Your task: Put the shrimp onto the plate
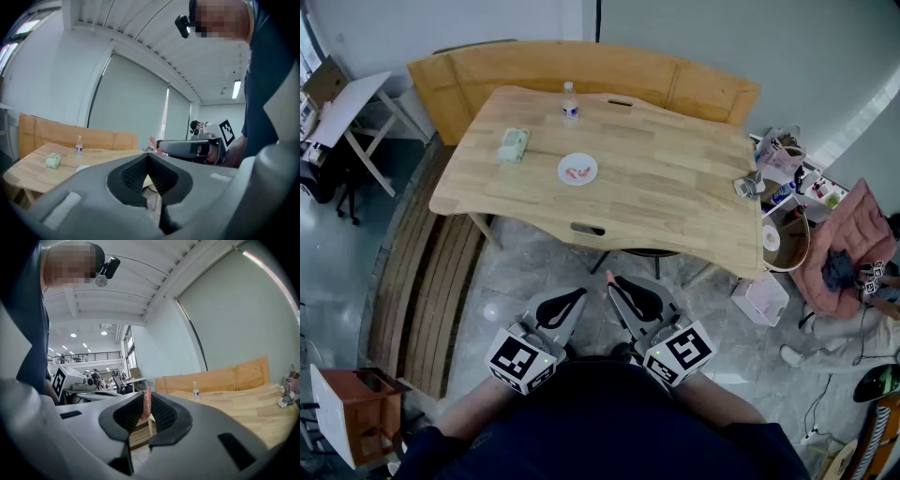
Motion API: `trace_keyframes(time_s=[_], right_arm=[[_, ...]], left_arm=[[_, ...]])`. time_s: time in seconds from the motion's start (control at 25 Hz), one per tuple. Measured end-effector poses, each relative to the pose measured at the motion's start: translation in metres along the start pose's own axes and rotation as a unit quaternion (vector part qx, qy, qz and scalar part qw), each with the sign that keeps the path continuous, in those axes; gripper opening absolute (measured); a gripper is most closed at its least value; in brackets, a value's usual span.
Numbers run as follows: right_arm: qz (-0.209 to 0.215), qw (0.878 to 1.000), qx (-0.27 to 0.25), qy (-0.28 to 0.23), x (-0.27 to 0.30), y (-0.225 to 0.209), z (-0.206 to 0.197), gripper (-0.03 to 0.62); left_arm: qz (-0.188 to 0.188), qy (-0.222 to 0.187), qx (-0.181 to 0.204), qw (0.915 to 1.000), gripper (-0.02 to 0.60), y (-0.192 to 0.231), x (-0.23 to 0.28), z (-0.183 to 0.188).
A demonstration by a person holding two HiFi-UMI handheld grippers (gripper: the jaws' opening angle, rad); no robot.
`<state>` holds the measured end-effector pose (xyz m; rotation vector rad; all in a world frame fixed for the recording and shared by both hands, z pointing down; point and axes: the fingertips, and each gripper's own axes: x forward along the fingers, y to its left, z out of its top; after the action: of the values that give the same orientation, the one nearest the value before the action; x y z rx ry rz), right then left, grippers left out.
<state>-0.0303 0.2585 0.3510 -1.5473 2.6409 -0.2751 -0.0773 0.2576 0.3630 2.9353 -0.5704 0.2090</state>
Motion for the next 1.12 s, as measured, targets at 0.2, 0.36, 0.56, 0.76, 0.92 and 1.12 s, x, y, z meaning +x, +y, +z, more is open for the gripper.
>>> trace_keyframes(time_s=[0.2,0.36,0.56,0.76,0.92,1.12], right_arm=[[0.000,1.000,0.000,0.000,-0.001,0.001,-0.001,0.060],[-0.001,1.000,-0.001,0.001,-0.003,0.000,-0.001,0.060],[0.003,1.000,0.005,0.001,-0.003,-0.003,0.000,0.060],[0.002,1.000,0.004,0.001,-0.004,-0.008,-0.001,0.060],[0.007,1.000,0.005,0.000,-0.007,-0.016,-0.001,0.060],[0.018,1.000,0.008,-0.001,-0.012,-0.027,0.001,0.060]], left_arm=[[-0.001,-0.002,0.001,1.0000,0.005,-0.003,0.001,0.000],[-0.003,0.000,0.001,1.0000,0.005,-0.005,0.002,-0.001],[-0.003,0.002,-0.001,1.0000,0.005,-0.005,0.005,-0.001],[0.003,0.005,-0.002,1.0000,0.005,-0.006,0.007,-0.004],[0.012,0.005,-0.004,0.9999,0.005,-0.009,0.012,-0.005],[0.026,0.009,-0.007,0.9996,0.005,-0.014,0.020,-0.006]])
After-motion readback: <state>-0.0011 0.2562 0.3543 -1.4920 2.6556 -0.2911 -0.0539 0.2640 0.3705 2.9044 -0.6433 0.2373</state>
